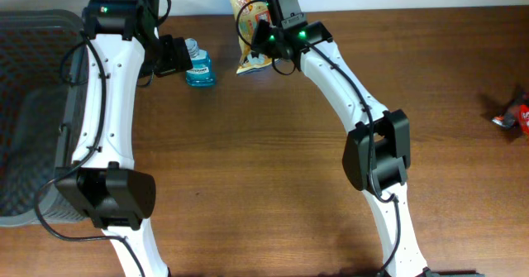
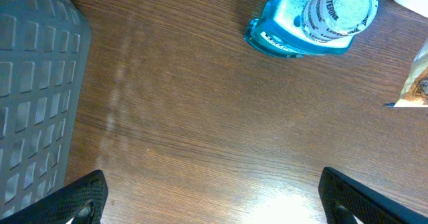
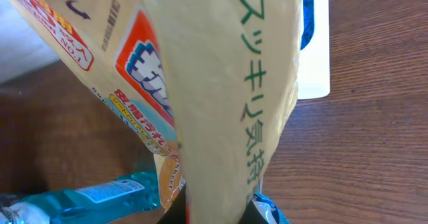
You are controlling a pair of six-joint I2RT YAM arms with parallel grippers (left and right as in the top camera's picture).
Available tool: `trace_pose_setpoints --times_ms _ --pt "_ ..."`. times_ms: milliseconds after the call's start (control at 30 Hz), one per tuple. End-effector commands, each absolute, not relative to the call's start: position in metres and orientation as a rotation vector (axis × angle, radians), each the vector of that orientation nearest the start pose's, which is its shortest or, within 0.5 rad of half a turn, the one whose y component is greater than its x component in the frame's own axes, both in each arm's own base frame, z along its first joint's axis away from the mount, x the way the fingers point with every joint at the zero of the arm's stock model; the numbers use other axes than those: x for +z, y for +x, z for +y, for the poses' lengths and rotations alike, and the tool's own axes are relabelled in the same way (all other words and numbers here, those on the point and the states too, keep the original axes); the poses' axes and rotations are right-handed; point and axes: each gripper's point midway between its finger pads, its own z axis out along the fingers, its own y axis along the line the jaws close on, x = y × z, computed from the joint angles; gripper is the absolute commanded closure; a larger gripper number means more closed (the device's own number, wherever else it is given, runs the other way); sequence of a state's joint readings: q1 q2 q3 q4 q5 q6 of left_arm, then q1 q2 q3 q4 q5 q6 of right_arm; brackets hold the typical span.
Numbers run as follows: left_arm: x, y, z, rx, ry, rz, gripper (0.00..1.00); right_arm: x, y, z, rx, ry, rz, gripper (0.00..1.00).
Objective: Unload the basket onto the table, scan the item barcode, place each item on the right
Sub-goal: 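Lift the package past the scanner and carry it to the right edge, then release the package at the right edge and swing right arm back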
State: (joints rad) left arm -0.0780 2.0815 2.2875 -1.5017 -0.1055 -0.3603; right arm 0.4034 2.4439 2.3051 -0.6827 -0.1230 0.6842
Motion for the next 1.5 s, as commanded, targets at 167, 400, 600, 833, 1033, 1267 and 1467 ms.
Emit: trace_pose_setpoints --times_ms 167,400,600,833,1033,1267,1467 --pt "0.215 0.443 -0.013 0.074 -0.443 2.820 0.01 0.210 0.597 0.156 0.514 0.399 2.356 0.96" --pt "0.215 0.443 -0.013 0.073 -0.443 2.820 0.01 0.192 0.531 -0.115 0.205 1.022 2.431 0.96" --pt "0.215 0.443 -0.013 0.073 -0.443 2.820 0.01 0.179 0.466 -0.249 0.086 1.326 2.361 0.95" --pt "0.215 0.443 -0.013 0.074 -0.443 2.820 0.01 0.140 0.427 -0.315 -0.225 1.500 2.337 0.84" --pt "0.215 0.443 -0.013 0.074 -0.443 2.820 0.01 0.115 0.459 -0.264 0.157 1.107 2.579 0.54" --pt "0.215 0.443 -0.013 0.073 -0.443 2.820 0.01 0.169 0.514 -0.012 1.085 0.058 2.536 0.33" --pt "0.215 0.443 -0.013 0.074 -0.443 2.820 0.01 0.150 0.530 0.164 0.840 -0.325 2.615 0.01"
